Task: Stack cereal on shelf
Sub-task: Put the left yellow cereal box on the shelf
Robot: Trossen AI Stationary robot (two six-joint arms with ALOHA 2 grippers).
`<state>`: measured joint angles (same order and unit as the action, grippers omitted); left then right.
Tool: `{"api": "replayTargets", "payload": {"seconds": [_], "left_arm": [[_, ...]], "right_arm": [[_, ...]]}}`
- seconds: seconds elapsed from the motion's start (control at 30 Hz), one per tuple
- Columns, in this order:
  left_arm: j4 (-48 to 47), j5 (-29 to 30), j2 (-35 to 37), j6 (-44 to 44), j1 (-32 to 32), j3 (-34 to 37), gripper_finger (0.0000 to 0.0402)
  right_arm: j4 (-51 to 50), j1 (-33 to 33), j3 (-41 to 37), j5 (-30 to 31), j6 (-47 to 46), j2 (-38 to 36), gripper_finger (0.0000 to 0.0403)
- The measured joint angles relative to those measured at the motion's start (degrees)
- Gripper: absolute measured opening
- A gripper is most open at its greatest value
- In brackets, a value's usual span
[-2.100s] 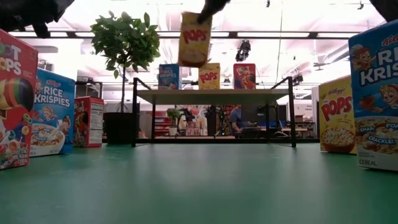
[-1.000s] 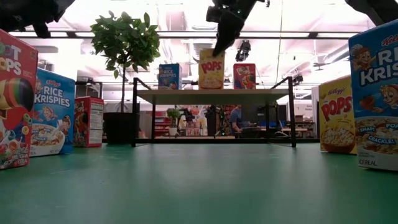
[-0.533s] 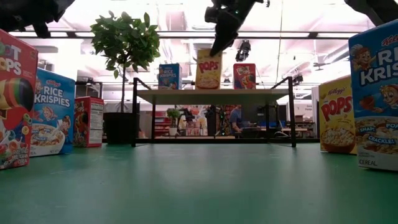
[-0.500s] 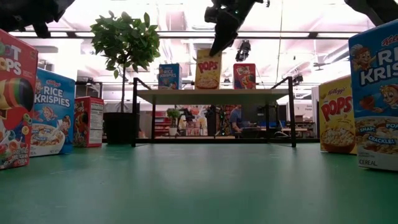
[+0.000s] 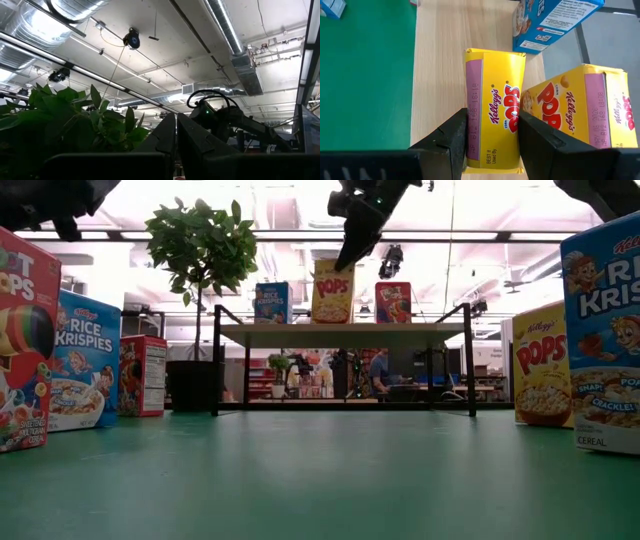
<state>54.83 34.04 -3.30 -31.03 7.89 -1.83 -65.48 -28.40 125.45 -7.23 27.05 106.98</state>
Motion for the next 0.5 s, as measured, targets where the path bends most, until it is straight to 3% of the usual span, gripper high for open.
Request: {"api": "replayTargets", "payload": {"seconds": [0.3,0.5], "left_arm": [[0.00,0.00,0.01,0.00,0.00,0.00,0.0000],[0.01,-0.02,0.00,0.00,0.00,0.00,0.0000]], "right_arm": [[1.45,0.00,-1.14,1.97,0.07,0.00,0.0194],[1.48,0.00,-1.16,2.87,-0.01,0.00,0.0201]]}}
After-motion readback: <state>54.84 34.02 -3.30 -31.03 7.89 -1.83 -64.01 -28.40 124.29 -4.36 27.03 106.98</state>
